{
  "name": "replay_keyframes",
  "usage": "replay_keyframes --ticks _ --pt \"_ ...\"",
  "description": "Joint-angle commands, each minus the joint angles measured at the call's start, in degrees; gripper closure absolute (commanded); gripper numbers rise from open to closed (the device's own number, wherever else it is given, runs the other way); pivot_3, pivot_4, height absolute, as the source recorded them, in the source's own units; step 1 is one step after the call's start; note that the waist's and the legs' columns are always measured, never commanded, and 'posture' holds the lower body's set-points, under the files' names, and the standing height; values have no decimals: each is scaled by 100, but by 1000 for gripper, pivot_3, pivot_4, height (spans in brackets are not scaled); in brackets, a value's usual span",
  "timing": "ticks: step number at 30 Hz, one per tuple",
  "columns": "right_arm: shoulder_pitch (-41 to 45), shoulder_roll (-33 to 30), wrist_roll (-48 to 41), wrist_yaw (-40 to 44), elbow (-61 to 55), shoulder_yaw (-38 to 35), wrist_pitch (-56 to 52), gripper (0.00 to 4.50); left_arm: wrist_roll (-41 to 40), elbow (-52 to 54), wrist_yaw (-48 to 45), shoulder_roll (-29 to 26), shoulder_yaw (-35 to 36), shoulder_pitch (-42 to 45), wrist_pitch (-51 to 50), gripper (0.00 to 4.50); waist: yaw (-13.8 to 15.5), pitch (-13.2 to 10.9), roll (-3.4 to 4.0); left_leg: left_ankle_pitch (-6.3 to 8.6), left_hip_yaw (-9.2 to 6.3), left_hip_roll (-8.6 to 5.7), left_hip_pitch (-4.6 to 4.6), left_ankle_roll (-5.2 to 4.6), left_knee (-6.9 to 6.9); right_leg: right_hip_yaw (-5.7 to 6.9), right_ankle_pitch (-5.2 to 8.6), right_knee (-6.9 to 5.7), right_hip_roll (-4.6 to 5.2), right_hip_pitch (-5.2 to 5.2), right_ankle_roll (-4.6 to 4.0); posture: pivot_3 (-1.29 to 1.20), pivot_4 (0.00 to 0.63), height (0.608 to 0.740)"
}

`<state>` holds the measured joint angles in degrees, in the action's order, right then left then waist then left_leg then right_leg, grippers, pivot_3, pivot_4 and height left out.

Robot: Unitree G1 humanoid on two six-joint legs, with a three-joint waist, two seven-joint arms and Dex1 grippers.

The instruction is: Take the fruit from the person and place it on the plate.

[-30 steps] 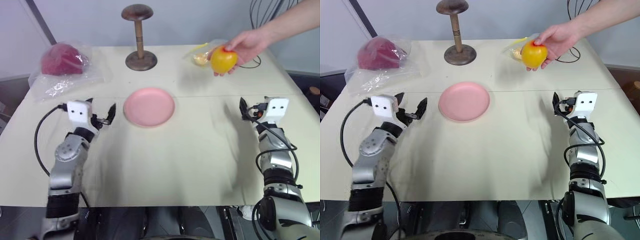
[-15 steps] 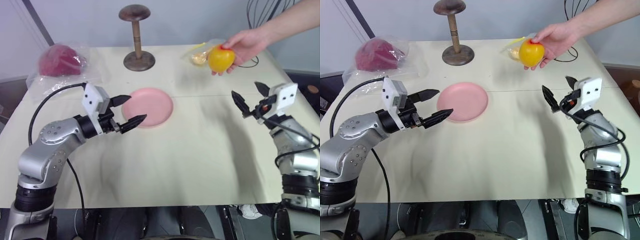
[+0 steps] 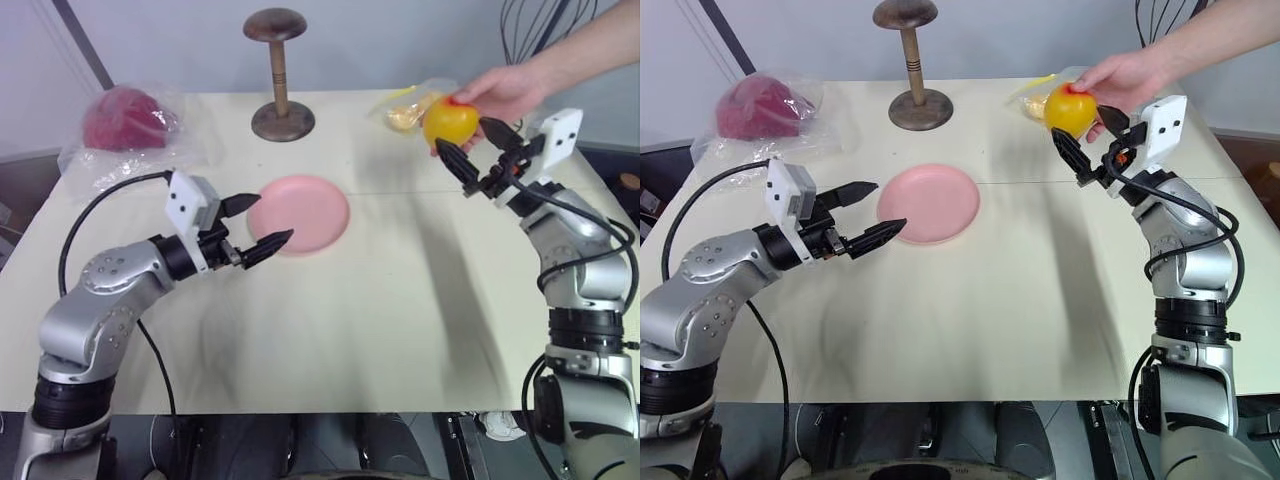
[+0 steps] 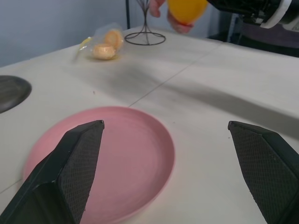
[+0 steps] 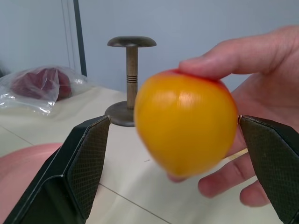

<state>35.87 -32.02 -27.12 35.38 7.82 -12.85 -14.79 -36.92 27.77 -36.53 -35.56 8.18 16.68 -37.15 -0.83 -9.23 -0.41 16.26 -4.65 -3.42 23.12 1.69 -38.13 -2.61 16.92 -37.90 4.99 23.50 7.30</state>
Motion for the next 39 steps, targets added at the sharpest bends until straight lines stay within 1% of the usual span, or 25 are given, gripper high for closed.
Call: replay_keyframes --ticks 1,5,8,9,10,14,15,18,21,24,27,34,39 --pt "267 76 65 58 36 31 126 0 -70 281 111 -9 173 -29 36 59 -3 0 0 0 0 0 0 0 0 0 0 0 -1 1 0 0 150 740" --pt "313 118 131 107 128 32 180 0 -91 334 189 -6 183 -60 32 59 -5 0 0 0 0 1 0 0 1 0 0 0 -1 2 0 0 150 740" --pt "305 118 146 106 129 3 182 842 -82 346 224 -14 180 -81 47 0 -1 0 0 0 0 1 0 0 1 0 0 0 -1 1 0 0 150 740" --pt "299 114 157 105 125 -1 188 1218 -79 347 232 -13 179 -85 52 0 -3 0 0 0 0 1 0 0 1 0 0 0 -1 1 0 0 150 740" --pt "295 113 166 106 122 -4 192 1315 -78 347 236 -12 179 -86 54 0 -4 0 0 0 0 1 0 0 1 0 0 0 -1 1 0 0 150 740" --pt "281 111 155 87 46 -20 147 1315 -74 337 237 -17 179 -88 63 0 -4 0 0 0 0 1 0 0 1 0 0 0 -1 1 0 0 150 740" --pt "289 118 145 59 16 31 -5 1316 -58 302 230 -30 193 -100 68 0 -4 0 0 0 0 1 0 0 1 0 0 0 -1 1 0 0 150 740" --pt "211 211 267 177 -149 447 -271 1316 65 151 218 -98 273 -234 118 0 -17 0 0 0 0 1 0 0 1 0 0 0 -1 2 0 0 150 740" --pt "123 757 461 232 -111 1025 -190 1316 305 -152 365 -82 457 -572 225 0 -78 1 1 0 3 7 -6 0 10 -3 0 0 -7 4 -1 0 150 740" --pt "177 1272 589 84 69 1258 -155 1316 545 -252 519 13 564 -863 450 0 -138 0 1 -1 1 12 -3 1 14 -4 1 -2 -15 10 -2 0 150 740" --pt "180 1717 724 82 227 1547 -67 1316 833 -395 910 261 779 -1067 799 0 -102 0 1 -3 -2 5 9 6 10 -1 1 -5 -3 19 -2 0 150 740" --pt "366 2261 1079 59 917 1757 399 1316 1243 -586 1587 758 1092 -1203 1321 0 -33 0 0 -3 -2 -1 9 7 7 0 0 -5 1 19 -2 0 150 740" --pt "555 2384 1267 56 1425 1690 734 1316 1283 -522 1658 844 1141 -1263 1383 0 -25 0 0 -3 -1 -2 9 8 7 0 0 -5 1 19 -2 0 150 740"
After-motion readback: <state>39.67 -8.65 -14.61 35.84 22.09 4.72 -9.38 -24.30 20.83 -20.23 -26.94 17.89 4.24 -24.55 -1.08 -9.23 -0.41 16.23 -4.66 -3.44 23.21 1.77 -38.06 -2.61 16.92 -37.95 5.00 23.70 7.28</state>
